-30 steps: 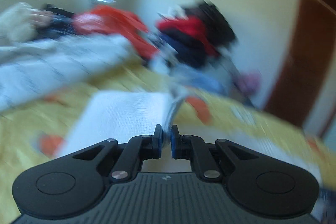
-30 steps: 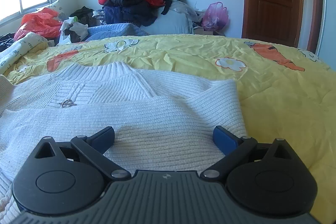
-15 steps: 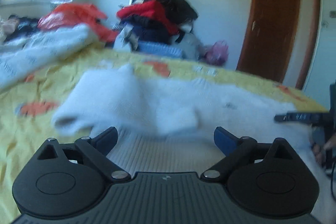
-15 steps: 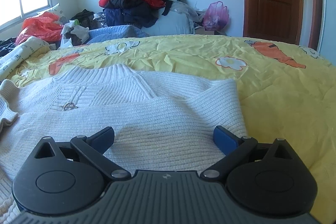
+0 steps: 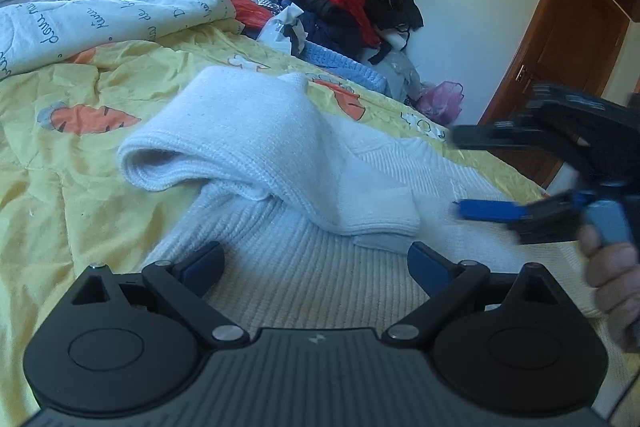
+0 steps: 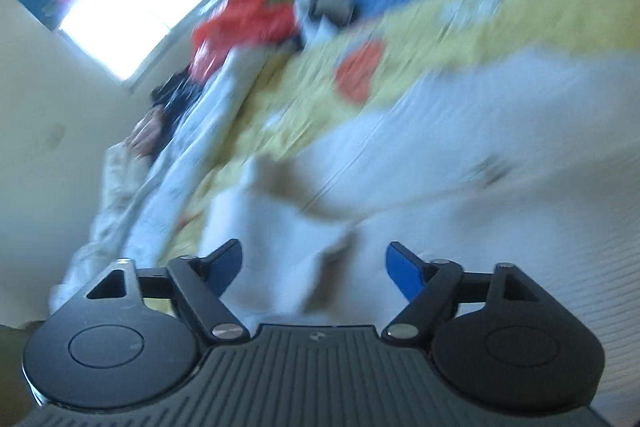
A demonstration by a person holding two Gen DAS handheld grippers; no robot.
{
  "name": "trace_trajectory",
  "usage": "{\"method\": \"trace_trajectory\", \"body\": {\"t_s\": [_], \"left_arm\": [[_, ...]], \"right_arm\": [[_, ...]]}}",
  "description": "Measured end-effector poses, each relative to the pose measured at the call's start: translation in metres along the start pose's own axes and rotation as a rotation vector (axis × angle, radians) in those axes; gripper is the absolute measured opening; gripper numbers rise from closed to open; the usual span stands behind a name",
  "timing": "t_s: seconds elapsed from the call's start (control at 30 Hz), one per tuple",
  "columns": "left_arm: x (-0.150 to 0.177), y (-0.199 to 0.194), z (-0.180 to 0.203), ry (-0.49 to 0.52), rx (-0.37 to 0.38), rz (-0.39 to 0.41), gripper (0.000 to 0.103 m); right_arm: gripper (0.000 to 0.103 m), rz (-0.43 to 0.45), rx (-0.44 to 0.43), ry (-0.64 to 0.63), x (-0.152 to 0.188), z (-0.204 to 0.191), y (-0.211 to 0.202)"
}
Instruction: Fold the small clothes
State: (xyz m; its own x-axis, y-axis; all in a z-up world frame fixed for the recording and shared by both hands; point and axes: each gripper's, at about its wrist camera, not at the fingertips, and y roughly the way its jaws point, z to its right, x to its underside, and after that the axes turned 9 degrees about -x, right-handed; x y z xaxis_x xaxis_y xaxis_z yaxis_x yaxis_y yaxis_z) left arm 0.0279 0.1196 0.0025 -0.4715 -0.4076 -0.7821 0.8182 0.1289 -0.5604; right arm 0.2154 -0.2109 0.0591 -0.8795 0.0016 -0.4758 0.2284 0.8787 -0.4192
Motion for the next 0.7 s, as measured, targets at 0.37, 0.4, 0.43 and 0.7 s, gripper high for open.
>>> {"method": "trace_trajectory", "body": {"t_s": [0.37,0.4,0.43,0.7], "left_arm": [[-0.001,-0.001,-0.006,-0.037,0.019,0.003,0.1],[-0.001,-0.001,-0.006,-0.039,0.02,0.003,0.1],[-0.001,-0.001,-0.006,-0.04,0.02,0.003,0.1],[0.0,-0.001,-0.004,-0.034,0.013,0.002,0.1]], "right_arm": [[0.011,-0.11,0.036,0.072,0.009,0.001,0.069],[0.011,-0.107,0.039,0.049,0.011,0.0,0.07],[0.011,-0.101,0.038,0.027,0.013,-0.004,0.071],[0.01,0.004,-0.089,-0.037,-0.018,-0.045,0.03]]}}
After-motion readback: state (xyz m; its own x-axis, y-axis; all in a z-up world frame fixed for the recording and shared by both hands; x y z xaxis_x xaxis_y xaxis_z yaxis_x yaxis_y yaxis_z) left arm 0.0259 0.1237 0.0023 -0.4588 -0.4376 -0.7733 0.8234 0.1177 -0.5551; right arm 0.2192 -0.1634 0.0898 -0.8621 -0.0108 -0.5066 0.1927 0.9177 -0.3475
